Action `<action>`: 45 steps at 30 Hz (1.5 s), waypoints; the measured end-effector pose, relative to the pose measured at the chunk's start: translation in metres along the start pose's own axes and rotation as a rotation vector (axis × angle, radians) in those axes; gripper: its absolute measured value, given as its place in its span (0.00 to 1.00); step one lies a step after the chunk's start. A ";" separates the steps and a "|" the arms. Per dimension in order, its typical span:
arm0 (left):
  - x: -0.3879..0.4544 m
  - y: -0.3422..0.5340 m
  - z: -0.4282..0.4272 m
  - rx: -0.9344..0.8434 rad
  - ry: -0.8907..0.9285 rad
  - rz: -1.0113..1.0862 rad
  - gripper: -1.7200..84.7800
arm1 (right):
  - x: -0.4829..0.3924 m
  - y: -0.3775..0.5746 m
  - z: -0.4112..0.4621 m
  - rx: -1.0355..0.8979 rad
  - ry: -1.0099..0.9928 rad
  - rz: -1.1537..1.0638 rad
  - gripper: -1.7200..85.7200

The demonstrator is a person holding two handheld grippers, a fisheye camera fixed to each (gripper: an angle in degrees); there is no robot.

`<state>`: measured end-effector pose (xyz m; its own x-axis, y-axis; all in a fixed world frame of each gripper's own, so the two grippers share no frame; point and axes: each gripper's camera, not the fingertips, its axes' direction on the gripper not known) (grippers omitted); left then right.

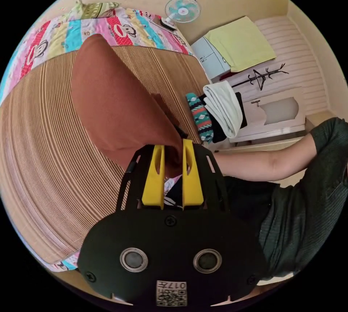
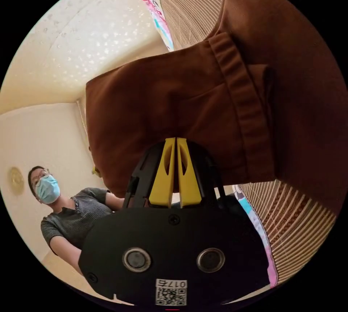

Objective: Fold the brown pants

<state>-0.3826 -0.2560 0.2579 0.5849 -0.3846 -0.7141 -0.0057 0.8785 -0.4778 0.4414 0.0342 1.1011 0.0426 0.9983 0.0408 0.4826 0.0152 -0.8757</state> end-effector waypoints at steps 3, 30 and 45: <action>0.040 -0.034 0.047 0.055 0.104 0.045 0.13 | -0.022 0.020 -0.077 0.170 0.022 -0.025 0.03; -0.145 -0.043 0.241 -0.422 0.260 -0.746 0.16 | -0.021 0.103 -0.201 0.723 0.067 0.160 0.30; -0.203 -0.073 0.152 -0.159 0.194 -0.489 0.23 | -0.053 0.030 -0.285 0.290 0.531 0.088 0.23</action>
<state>-0.3780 -0.1992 0.5155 0.3897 -0.7955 -0.4640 0.0980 0.5368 -0.8380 0.7031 -0.0345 1.2095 0.5377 0.8328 0.1313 0.2026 0.0235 -0.9790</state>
